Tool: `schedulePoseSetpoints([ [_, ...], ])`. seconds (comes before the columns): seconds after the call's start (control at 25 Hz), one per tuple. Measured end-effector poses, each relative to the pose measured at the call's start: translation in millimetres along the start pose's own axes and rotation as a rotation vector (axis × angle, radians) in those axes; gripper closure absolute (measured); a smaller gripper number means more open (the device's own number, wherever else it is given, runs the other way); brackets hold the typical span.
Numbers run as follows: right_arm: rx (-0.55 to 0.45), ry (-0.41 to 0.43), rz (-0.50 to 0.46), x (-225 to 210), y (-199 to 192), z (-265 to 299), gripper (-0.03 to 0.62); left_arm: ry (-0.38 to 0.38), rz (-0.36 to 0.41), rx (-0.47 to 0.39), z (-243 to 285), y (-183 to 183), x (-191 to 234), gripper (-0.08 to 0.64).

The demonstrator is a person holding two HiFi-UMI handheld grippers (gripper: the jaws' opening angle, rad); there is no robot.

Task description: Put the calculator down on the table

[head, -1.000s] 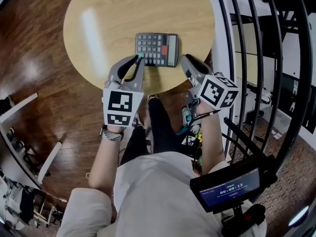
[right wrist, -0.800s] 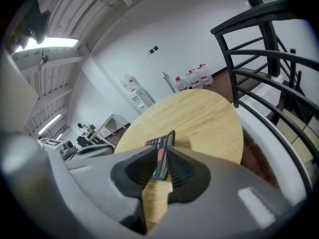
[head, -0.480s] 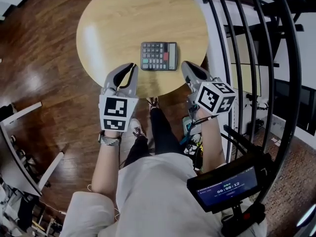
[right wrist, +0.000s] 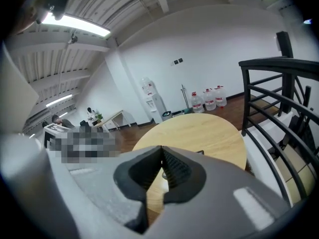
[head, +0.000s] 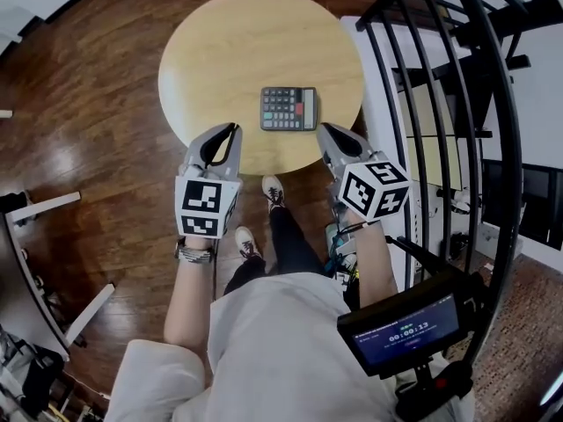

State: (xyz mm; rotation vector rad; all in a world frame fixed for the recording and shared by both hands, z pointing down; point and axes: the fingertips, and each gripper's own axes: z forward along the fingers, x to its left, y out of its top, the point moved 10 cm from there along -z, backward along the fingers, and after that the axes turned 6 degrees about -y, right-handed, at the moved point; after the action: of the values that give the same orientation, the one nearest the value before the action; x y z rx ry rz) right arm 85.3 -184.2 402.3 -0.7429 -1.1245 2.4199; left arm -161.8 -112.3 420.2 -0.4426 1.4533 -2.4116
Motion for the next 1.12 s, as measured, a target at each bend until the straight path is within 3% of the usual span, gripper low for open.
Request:
schedulePoseSetpoints([
  [0.2,-0.040,0.036,-0.049,27,2,-19,0.590,-0.018,0.013,-0.010,-27,5,-14,0.541],
  [0.52,-0.093,0.054,-0.123,65,5,-65,0.591,-0.024,0.050,-0.107,-77,21,-39,0.545],
  [1.12,-0.335,-0.002,-0.166,141,-7,-175,0.590,-0.051,0.151,-0.253,-185,38,-83,0.552],
])
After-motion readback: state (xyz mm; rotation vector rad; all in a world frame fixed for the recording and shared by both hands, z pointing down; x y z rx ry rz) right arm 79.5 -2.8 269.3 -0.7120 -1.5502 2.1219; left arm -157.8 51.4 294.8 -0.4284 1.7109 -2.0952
